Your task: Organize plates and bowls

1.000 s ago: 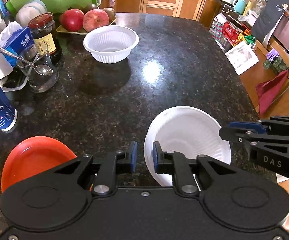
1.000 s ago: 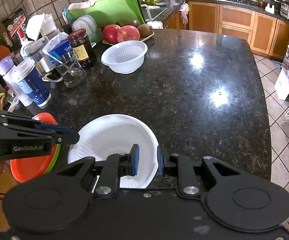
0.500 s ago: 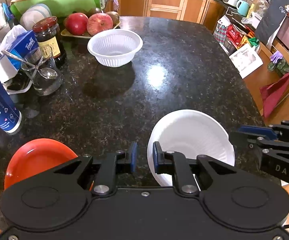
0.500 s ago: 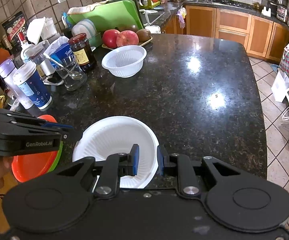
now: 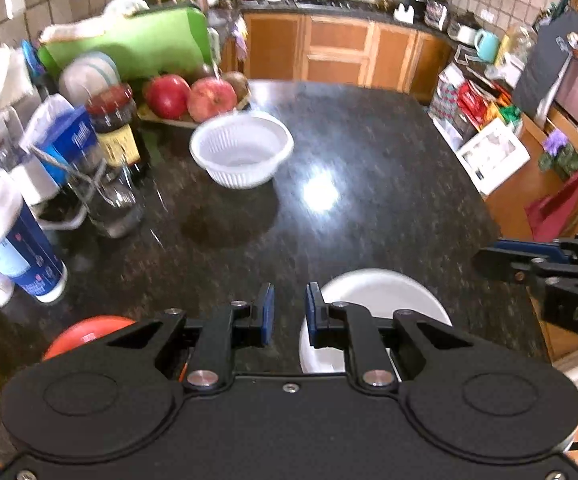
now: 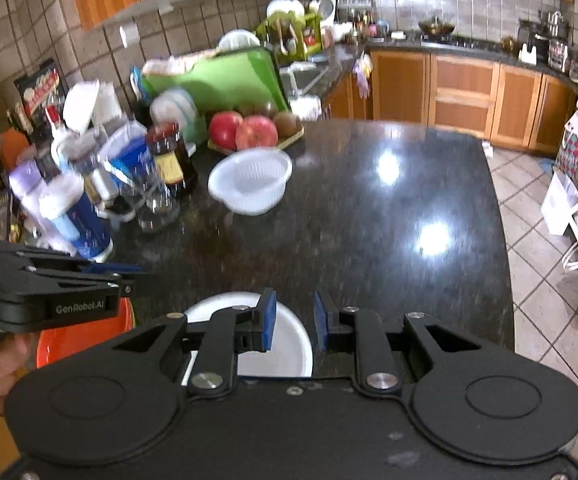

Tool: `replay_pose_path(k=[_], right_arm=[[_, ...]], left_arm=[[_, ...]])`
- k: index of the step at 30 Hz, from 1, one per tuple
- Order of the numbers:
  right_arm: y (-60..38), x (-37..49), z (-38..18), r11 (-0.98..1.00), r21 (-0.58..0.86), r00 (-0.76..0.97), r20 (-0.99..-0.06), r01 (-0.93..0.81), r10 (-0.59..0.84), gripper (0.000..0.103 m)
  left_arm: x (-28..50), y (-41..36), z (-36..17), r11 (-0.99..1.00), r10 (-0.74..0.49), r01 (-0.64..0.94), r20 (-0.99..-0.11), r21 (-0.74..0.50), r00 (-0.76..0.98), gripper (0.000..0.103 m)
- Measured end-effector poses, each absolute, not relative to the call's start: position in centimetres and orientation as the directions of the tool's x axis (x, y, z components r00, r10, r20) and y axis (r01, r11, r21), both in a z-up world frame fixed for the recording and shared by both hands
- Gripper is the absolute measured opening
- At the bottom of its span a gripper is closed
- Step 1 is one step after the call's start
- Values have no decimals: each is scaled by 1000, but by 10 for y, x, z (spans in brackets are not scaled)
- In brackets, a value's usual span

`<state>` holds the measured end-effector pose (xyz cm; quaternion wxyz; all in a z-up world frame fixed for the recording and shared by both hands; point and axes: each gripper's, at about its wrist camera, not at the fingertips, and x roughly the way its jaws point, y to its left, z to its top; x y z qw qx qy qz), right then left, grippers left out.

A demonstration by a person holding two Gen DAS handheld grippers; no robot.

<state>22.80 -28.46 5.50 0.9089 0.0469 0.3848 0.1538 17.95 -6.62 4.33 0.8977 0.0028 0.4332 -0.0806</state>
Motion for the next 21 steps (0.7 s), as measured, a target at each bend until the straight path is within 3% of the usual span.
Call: replay_pose_path(k=[11, 21], right_arm=[[-279, 287, 85, 936, 214, 676, -648, -280, 351, 23], [-248, 377, 72, 915, 258, 606, -688, -309, 399, 24]], left_arm=[[230, -41, 59, 999, -51, 26, -738, -45, 673, 24], [299, -12, 53, 995, -29, -56, -758, -87, 651, 24]])
